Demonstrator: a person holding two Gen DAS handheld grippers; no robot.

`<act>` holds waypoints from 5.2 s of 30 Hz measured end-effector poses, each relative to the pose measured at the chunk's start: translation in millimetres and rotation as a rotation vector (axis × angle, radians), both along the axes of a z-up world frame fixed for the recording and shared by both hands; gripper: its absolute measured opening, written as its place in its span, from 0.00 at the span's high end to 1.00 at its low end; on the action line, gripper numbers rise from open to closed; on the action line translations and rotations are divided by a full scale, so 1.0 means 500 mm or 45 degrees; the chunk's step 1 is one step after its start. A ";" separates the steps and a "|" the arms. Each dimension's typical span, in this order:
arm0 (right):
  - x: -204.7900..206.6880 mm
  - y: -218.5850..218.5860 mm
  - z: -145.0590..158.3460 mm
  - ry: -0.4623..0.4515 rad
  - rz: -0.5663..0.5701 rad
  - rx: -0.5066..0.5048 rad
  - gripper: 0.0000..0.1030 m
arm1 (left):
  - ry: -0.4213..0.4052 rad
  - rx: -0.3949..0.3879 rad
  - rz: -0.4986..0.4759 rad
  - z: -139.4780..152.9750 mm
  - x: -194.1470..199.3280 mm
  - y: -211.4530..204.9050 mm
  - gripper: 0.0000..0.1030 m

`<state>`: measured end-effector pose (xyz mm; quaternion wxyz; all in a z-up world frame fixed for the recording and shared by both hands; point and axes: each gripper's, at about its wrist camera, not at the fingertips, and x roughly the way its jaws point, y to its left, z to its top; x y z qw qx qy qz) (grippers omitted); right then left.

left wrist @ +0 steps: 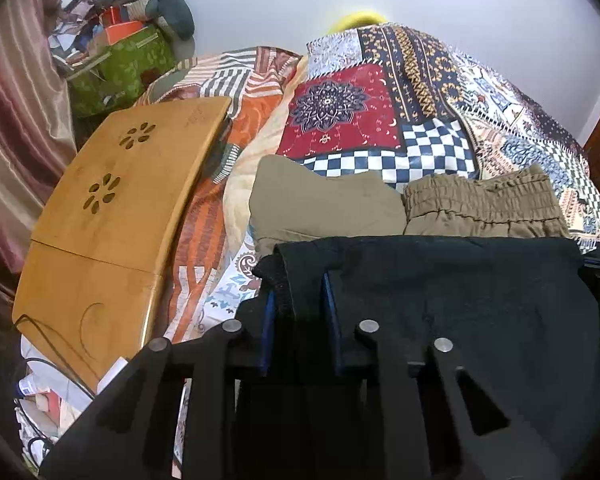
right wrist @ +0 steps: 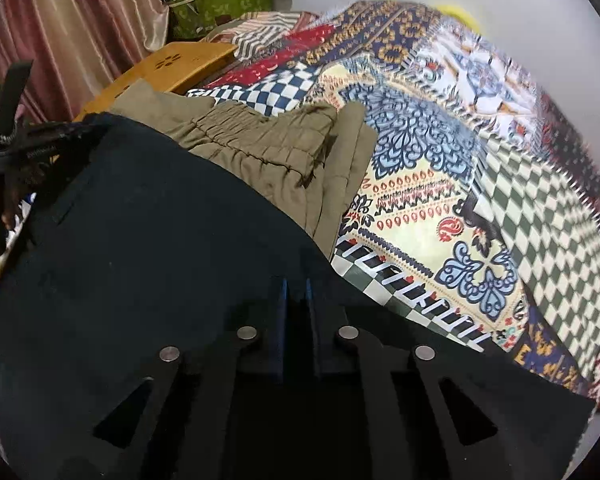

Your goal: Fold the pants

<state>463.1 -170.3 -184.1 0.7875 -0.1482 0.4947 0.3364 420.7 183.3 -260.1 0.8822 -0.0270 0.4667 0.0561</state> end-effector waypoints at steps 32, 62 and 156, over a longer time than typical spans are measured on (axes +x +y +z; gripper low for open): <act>0.041 -0.020 -0.034 0.133 0.020 0.054 0.56 | -0.055 -0.027 -0.002 0.027 -0.053 0.002 0.55; -0.037 -0.039 0.055 -0.077 -0.007 0.151 0.91 | -0.076 -0.042 -0.025 0.050 -0.039 -0.012 0.87; -0.200 -0.281 0.131 -0.142 -0.434 0.140 0.64 | -0.203 -0.094 -0.236 0.184 -0.309 -0.270 0.42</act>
